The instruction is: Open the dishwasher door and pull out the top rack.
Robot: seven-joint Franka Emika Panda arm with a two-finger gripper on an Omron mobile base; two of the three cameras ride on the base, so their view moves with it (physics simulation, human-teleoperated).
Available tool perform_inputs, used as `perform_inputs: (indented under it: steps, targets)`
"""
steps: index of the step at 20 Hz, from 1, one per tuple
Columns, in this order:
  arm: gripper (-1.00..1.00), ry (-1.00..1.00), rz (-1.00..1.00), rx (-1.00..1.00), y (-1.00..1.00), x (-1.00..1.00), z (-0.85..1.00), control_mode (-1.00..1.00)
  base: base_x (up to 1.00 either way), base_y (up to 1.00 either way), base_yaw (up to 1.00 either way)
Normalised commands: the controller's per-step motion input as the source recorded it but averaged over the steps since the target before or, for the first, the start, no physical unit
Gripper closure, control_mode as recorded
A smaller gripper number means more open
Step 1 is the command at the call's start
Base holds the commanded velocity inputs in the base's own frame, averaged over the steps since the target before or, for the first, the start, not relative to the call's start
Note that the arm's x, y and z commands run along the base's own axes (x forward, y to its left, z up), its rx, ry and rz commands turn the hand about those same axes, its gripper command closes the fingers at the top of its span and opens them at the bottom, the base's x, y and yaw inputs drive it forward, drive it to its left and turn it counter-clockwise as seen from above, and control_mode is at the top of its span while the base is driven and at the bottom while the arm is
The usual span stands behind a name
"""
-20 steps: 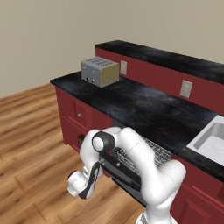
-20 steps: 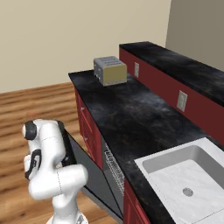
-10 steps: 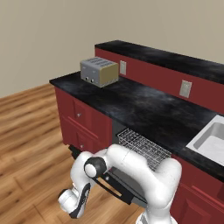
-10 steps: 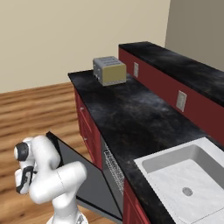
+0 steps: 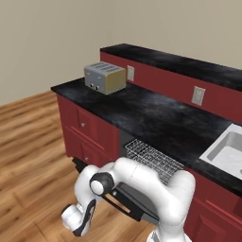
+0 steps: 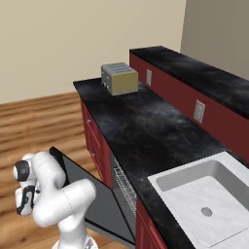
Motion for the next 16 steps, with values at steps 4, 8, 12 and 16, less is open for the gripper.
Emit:
perform_inputs:
  steps: [4,8,12,16]
  targets:
    - [-1.00,0.05,-0.01,0.06,0.73,-0.47,-0.14,-1.00,0.00,0.00,0.00]
    - [-1.00,-0.11,0.00,0.01,0.82,-0.93,0.18,-1.00,0.00,0.00,0.00]
    - [-1.00,-0.26,0.00,0.00,0.78,-1.00,0.46,-1.00,0.00,0.00,0.00]
    - [-1.00,-0.22,0.00,0.00,0.74,-1.00,0.37,-1.00,0.00,0.00,0.00]
